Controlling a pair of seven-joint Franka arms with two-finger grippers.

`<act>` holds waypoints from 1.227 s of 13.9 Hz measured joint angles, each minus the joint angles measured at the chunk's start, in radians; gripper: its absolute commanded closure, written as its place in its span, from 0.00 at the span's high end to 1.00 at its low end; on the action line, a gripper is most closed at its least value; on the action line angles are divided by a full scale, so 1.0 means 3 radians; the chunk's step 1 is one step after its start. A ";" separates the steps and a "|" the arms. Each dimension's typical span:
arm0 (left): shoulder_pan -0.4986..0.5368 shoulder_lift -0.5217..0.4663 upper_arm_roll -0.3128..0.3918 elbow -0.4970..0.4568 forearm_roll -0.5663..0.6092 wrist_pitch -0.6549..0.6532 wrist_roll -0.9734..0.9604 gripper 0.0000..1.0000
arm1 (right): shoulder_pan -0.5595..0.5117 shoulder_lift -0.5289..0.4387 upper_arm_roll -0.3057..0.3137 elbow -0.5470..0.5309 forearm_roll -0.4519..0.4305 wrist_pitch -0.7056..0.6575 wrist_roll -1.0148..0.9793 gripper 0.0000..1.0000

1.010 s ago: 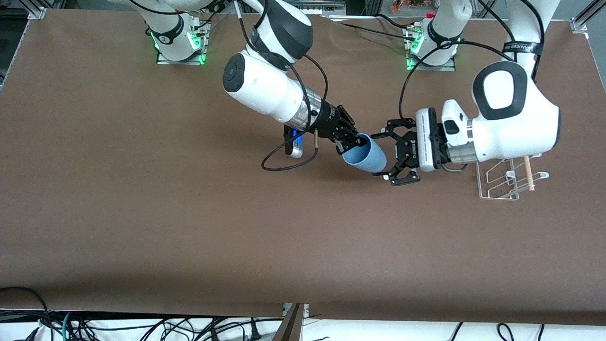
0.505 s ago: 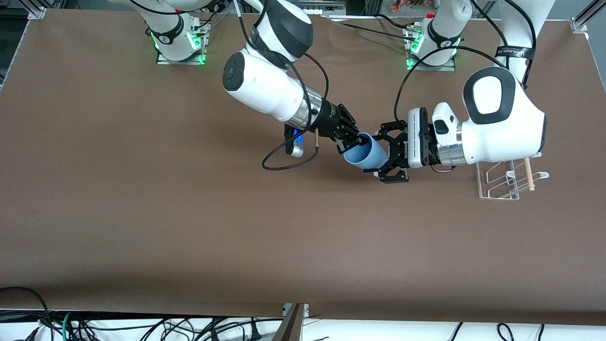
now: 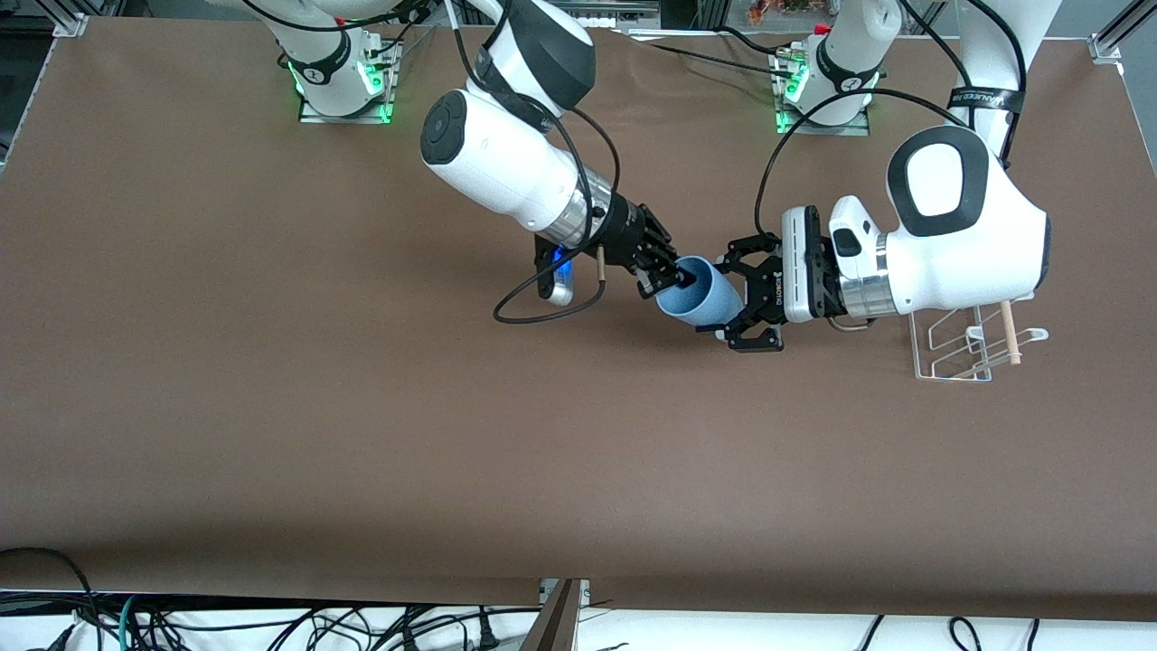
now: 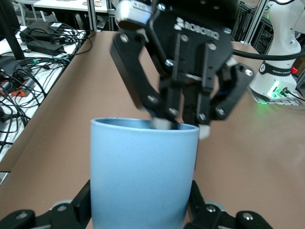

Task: Transfer cup to left arm and place on rack
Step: 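Open the right gripper and withdraw it while the left gripper holds the cup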

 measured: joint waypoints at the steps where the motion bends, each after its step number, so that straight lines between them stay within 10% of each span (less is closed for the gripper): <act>1: 0.0006 0.0000 0.0008 0.0012 0.0001 -0.0027 -0.0020 0.00 | -0.0037 -0.0022 -0.0002 0.0032 -0.0091 -0.0051 -0.0021 0.99; 17: -0.0153 -0.0123 -0.0107 0.0381 0.4233 -0.1786 -0.2952 0.00 | -0.1390 -0.0598 -0.0496 0.0120 -0.0455 -0.2494 -0.1687 0.99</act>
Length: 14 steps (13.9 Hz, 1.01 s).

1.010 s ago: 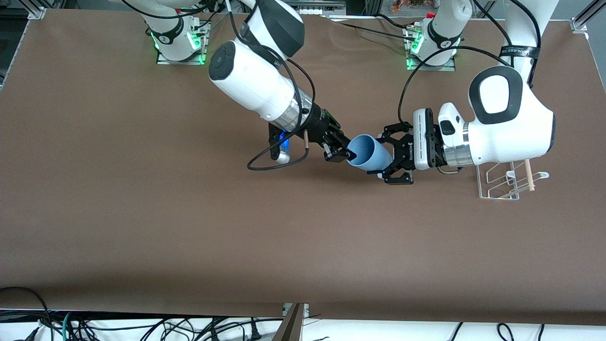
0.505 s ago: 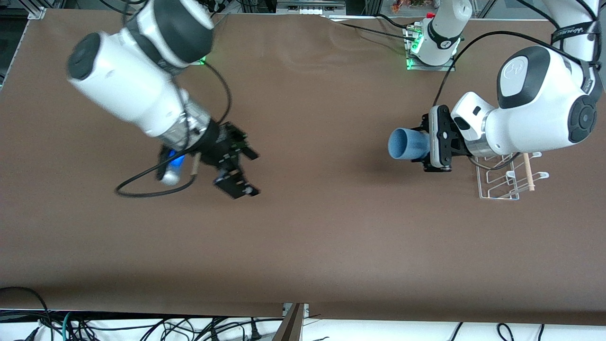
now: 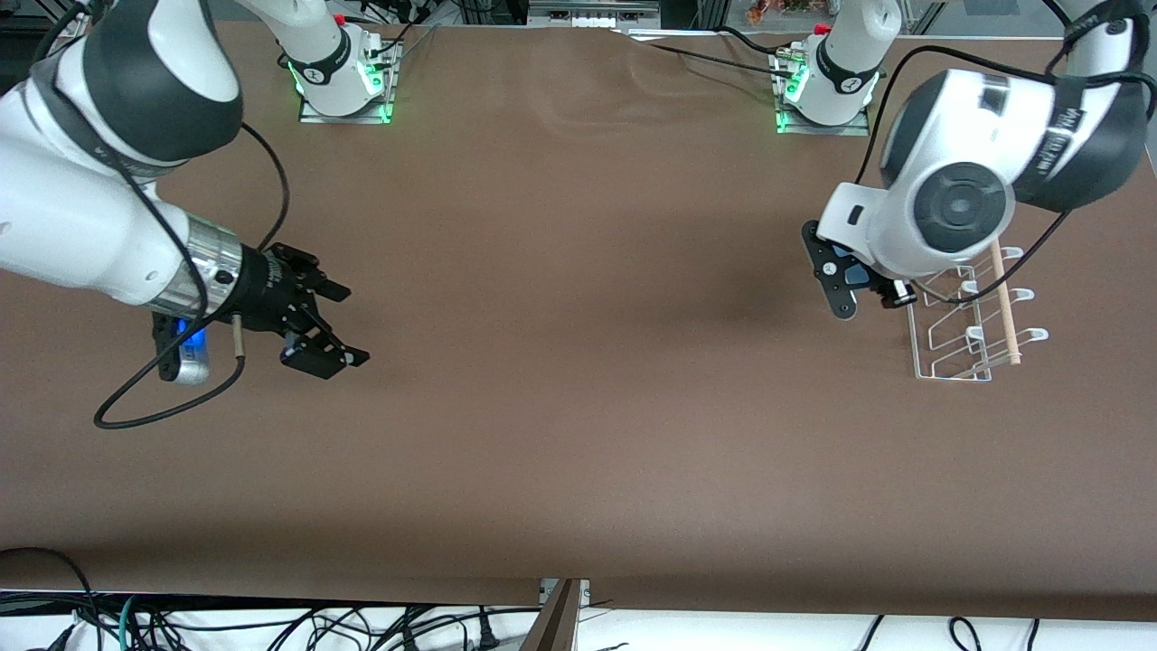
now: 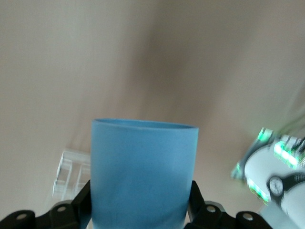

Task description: Transfer cup to left arm and place on rack

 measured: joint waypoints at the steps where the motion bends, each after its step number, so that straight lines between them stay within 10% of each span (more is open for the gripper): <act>1: -0.0051 0.0027 -0.0006 -0.0001 0.0237 -0.0126 -0.0101 0.00 | -0.0014 -0.0003 -0.0068 0.0000 -0.0001 -0.0075 -0.0145 0.99; 9: -0.0075 0.0559 0.0049 -0.0036 0.2008 -0.0663 -0.0201 0.00 | -0.0251 -0.0636 -0.0346 -0.0610 -0.0161 -0.0419 -0.1658 0.98; 14: -0.0076 0.0845 0.0037 -0.0313 0.2710 -0.0511 -0.0252 0.00 | -0.0296 -0.1359 0.0047 -0.1638 -0.1111 0.0043 -0.2400 0.98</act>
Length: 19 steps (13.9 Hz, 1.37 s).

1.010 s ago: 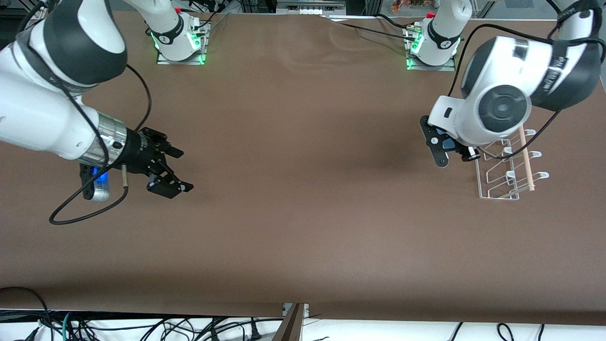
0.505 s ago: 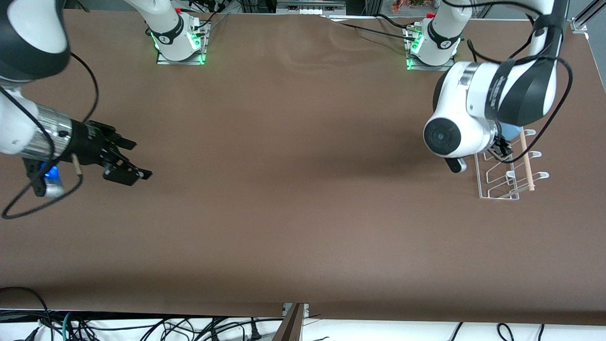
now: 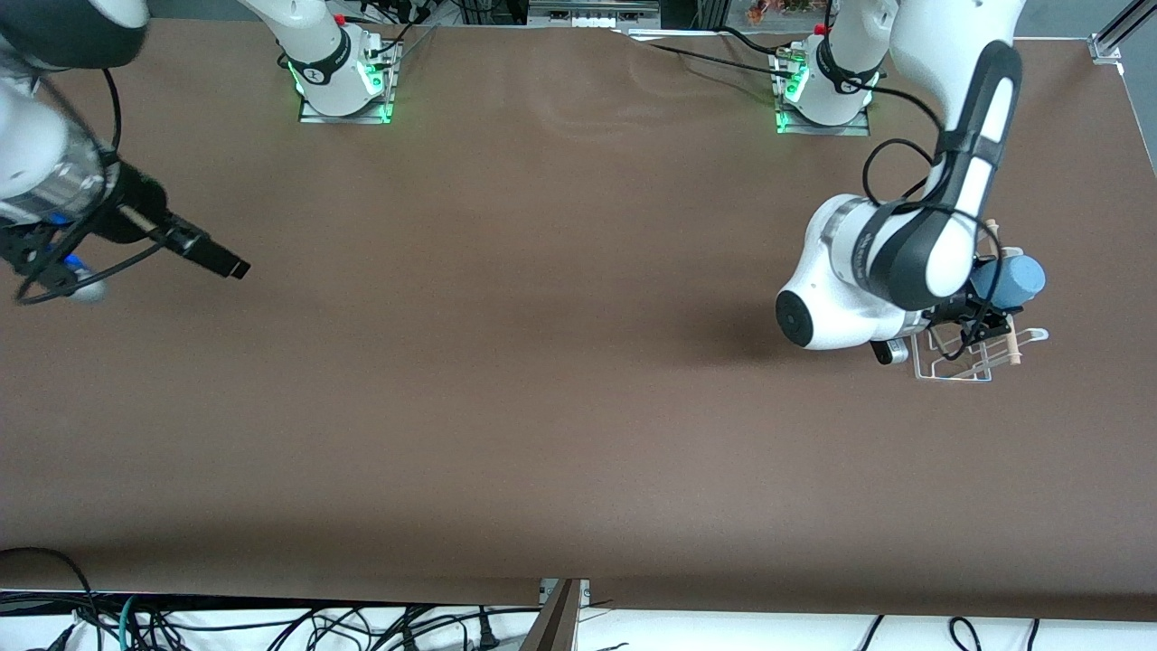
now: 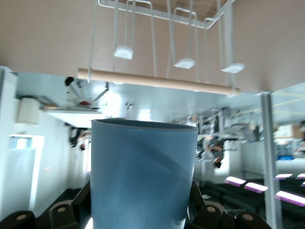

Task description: Transfer cup to left arm and place on rack

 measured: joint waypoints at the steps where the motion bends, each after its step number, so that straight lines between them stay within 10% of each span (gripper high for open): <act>1: 0.0009 0.0004 0.0004 -0.0113 0.0088 0.0103 -0.0068 0.00 | -0.0013 -0.0109 0.0013 -0.0157 -0.0050 0.0045 -0.0260 0.98; 6: 0.0106 0.0004 0.0014 -0.0465 0.0317 0.0385 -0.0417 0.00 | -0.0332 -0.0388 0.0000 -0.0404 -0.0071 -0.0117 -0.1609 0.99; 17: 0.0206 0.0003 0.0018 -0.0803 0.0607 0.0731 -0.0998 0.06 | -0.0363 -0.0381 -0.0048 -0.0404 -0.0071 -0.0145 -0.2015 0.99; 18: 0.0209 0.0004 0.0018 -0.0807 0.0607 0.0753 -0.0999 0.18 | -0.0363 -0.0373 -0.0045 -0.0403 -0.0071 -0.0136 -0.2019 0.99; 19: 0.0215 0.0006 0.0018 -0.0810 0.0607 0.0781 -0.1000 0.98 | -0.0362 -0.0359 -0.0042 -0.0395 -0.0071 -0.0130 -0.2024 0.99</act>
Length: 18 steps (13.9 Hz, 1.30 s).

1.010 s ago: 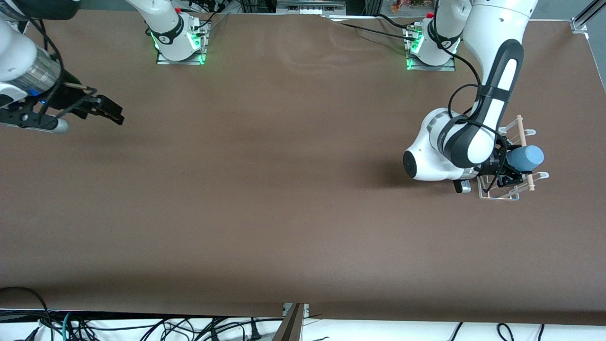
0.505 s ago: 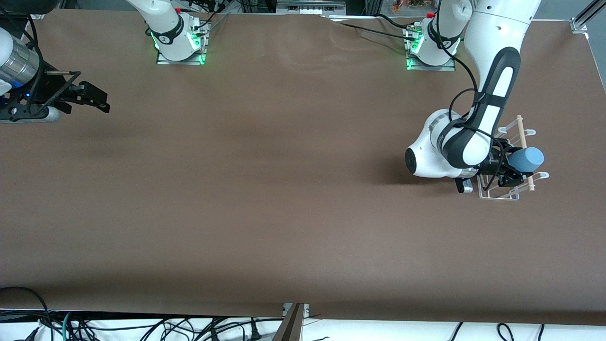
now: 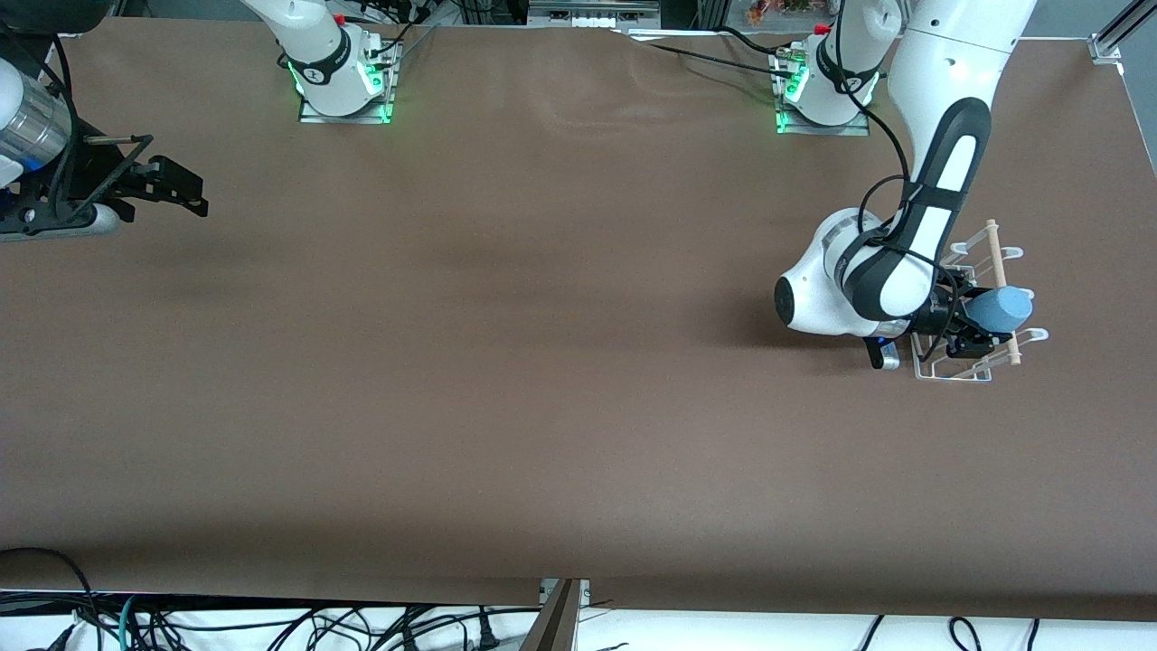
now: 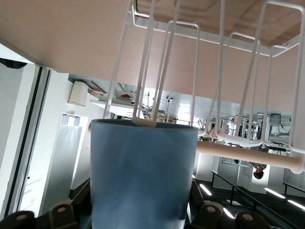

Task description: Transfer cup to left arm and place on rack

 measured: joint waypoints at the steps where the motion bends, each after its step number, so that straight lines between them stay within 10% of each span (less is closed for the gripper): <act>1: 0.0009 0.0006 0.0000 -0.0003 0.0000 0.0016 -0.0002 1.00 | 0.0001 0.0023 0.0002 0.0022 0.0000 0.0007 -0.0004 0.99; 8: 0.0085 -0.0057 0.0004 0.0055 -0.0070 0.0019 -0.0138 1.00 | -0.0004 0.0151 0.0007 0.0165 0.0000 0.0052 -0.0012 0.99; 18: 0.0436 -0.0484 0.0019 0.1418 -0.2706 -0.0322 -0.0485 1.00 | -0.0004 0.0225 0.0001 0.0275 0.0000 0.0102 -0.0012 0.99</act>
